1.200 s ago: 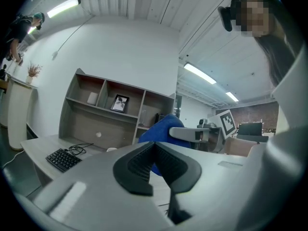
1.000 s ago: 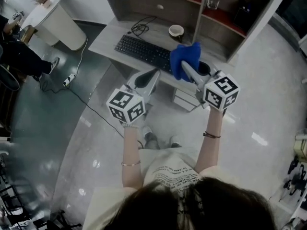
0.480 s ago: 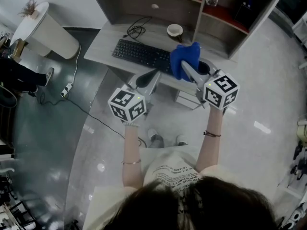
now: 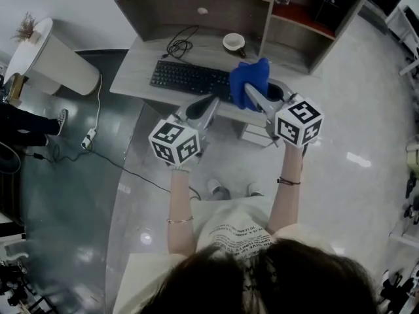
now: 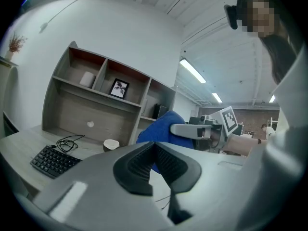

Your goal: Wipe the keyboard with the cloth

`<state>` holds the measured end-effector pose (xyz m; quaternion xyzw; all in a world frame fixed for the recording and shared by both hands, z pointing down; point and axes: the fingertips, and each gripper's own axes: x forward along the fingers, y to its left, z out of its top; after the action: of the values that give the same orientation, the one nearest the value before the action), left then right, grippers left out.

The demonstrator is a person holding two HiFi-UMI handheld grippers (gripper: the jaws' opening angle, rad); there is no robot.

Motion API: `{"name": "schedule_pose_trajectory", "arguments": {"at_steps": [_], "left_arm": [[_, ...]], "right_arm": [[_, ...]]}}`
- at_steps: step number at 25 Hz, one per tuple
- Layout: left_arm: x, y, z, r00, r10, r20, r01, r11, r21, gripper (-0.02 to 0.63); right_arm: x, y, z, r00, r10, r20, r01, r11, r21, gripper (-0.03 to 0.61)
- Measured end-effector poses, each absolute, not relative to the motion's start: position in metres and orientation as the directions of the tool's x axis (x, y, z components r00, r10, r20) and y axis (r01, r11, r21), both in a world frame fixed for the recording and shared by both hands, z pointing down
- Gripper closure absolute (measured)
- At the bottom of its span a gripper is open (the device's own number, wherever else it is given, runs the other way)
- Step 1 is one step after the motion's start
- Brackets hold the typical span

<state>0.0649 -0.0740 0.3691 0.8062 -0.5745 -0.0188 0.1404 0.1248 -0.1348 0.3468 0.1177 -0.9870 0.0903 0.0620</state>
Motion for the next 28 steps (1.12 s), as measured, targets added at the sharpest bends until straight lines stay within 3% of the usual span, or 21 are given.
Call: {"name": "schedule_pose_trajectory", "arguments": {"at_steps": [12,28], "left_arm": [[0.050,-0.063,0.382,0.417,-0.897,0.148,-0.893,-0.374,0.250,0.612],[0.056,-0.088,0.410,0.452,-0.870,0.194,-0.871,-0.385,0.304,0.612]], "right_arm": [[0.110,-0.124,0.357,-0.932,-0.333,0.144,-0.356,0.917,-0.182,0.520],[0.112,-0.151,0.394,-0.904,-0.358,0.234,-0.408,0.886,-0.221,0.520]]}}
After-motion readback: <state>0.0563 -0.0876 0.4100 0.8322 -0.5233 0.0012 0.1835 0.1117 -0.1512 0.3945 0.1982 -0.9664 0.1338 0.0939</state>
